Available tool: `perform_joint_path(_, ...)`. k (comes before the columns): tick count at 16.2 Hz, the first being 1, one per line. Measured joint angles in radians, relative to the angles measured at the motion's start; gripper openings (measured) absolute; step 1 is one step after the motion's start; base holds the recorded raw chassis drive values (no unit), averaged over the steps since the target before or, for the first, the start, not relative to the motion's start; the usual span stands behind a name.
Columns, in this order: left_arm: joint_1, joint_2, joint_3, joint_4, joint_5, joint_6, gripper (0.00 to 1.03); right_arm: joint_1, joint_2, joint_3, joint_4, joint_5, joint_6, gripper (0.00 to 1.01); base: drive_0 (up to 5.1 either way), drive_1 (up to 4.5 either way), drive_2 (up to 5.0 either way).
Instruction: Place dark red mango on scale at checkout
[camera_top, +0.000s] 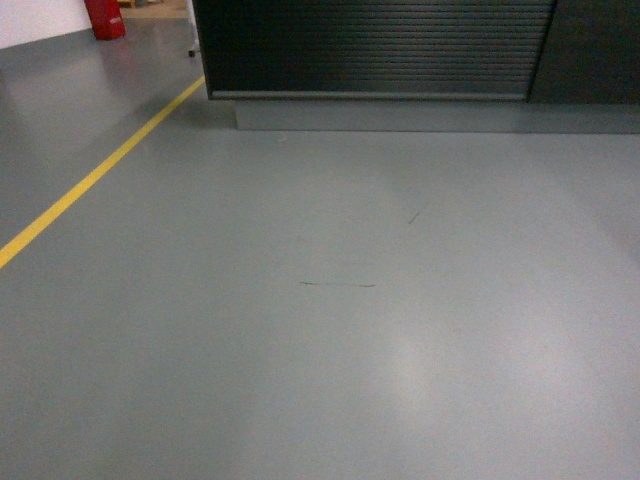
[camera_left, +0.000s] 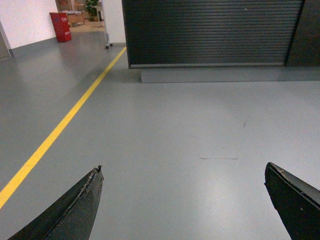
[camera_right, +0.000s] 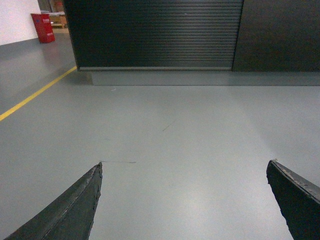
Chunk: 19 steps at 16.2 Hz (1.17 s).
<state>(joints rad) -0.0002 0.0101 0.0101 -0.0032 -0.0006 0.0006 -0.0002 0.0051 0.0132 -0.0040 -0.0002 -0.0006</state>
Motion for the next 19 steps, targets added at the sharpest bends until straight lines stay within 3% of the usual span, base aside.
perform_joint_path(19,0.000,0.000,0.000,0.000,0.000,0.000,0.98,0.000,0.000,0.000,0.000,0.000,0.000,0.98,0.0,0.00,0.0)
